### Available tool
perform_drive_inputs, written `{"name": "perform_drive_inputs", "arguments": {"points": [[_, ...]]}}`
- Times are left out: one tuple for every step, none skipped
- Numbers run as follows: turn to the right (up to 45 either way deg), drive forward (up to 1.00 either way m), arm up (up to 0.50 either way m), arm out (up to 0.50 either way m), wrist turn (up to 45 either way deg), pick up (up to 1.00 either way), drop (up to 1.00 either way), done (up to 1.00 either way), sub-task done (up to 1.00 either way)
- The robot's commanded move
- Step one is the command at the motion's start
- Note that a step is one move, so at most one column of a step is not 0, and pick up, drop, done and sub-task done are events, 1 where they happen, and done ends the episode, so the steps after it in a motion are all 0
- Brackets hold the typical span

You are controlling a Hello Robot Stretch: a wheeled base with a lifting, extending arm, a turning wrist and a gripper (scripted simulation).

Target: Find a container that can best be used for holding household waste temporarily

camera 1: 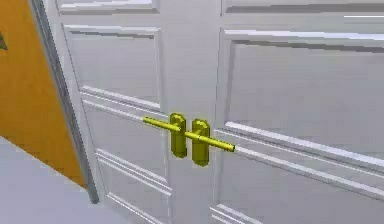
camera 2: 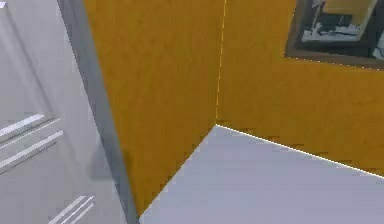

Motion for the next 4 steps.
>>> {"name": "perform_drive_inputs", "arguments": {"points": [[-45.0,0.00,0.00,0.00,0.0,0.00,0.00,0.00,0.00],[-45.0,0.00,0.00,0.00,0.0,0.00,0.00,0.00,0.00],[-36.0,0.00,0.00,0.00,0.0,0.00,0.00,0.00,0.00],[0.0,1.00,0.00,0.00,0.0,0.00,0.00,0.00,0.00]]}}
